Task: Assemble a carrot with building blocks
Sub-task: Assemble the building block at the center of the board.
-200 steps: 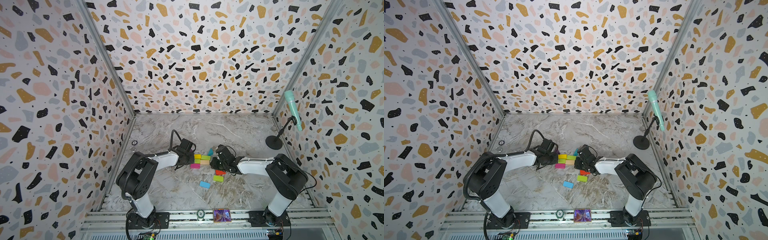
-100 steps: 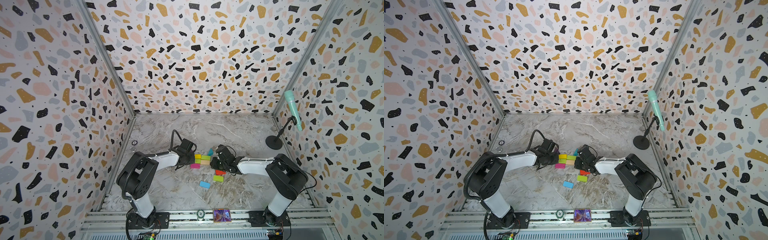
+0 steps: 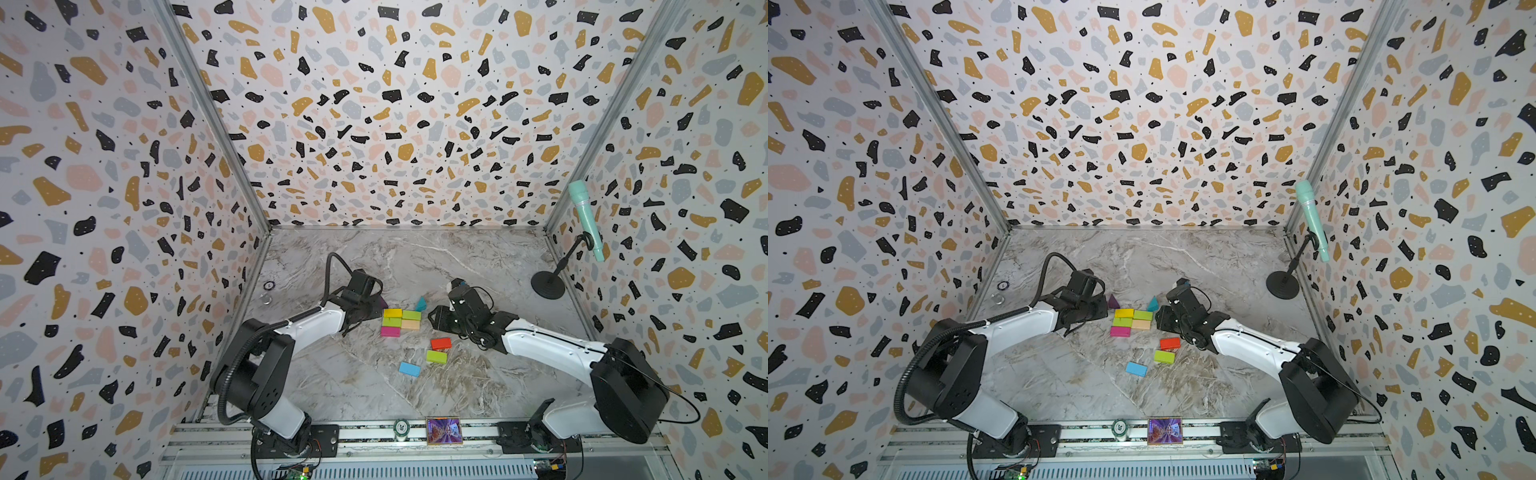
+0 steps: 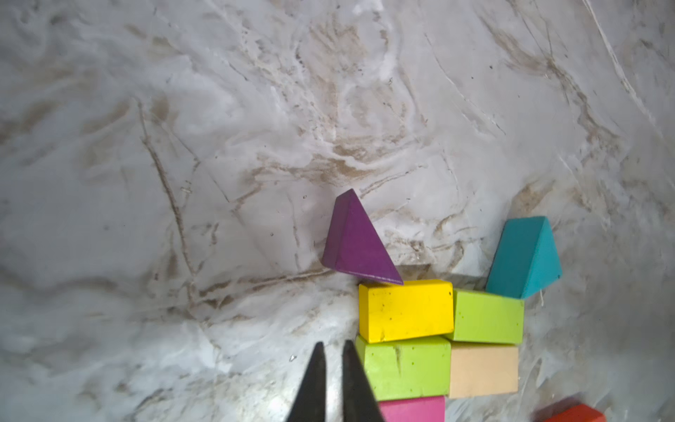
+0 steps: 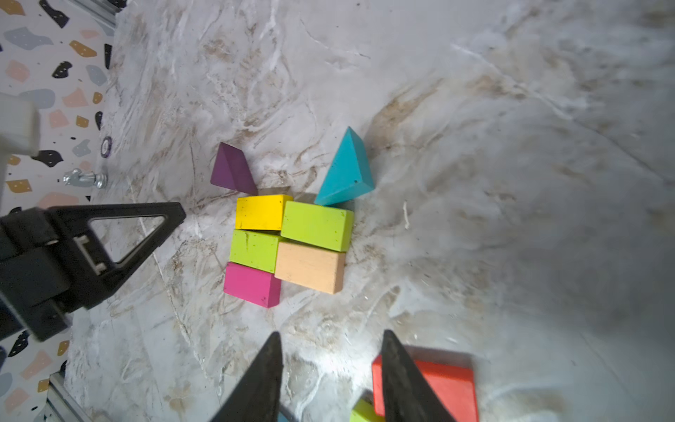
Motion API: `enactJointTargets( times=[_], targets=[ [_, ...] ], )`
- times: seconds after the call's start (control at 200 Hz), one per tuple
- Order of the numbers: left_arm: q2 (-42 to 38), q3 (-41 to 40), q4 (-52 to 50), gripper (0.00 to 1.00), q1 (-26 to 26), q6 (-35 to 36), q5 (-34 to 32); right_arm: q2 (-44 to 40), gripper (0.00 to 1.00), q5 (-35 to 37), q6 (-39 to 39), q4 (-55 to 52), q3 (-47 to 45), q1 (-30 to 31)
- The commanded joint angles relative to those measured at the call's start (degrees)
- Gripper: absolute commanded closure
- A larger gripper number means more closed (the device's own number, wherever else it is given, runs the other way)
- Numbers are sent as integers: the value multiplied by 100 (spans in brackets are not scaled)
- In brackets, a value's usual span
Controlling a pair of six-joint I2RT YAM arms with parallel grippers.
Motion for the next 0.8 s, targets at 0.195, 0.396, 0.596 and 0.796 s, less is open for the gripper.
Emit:
enactJointTargets(
  times=[0.195, 0.396, 0.596, 0.796],
  targets=[
    [-810, -813, 233, 71, 285, -151, 140, 279, 39, 400, -512, -1312, -91, 344],
    [-724, -1032, 510, 71, 287, -256, 421, 667, 37, -55, -792, -1002, 24, 432],
    [-698, -1106, 583, 71, 291, -254, 450, 929, 39, -232, -985, -835, 150, 432],
    [-671, -1135, 586, 71, 287, -258, 486, 1263, 41, -387, -1105, -671, 397, 471]
  ],
)
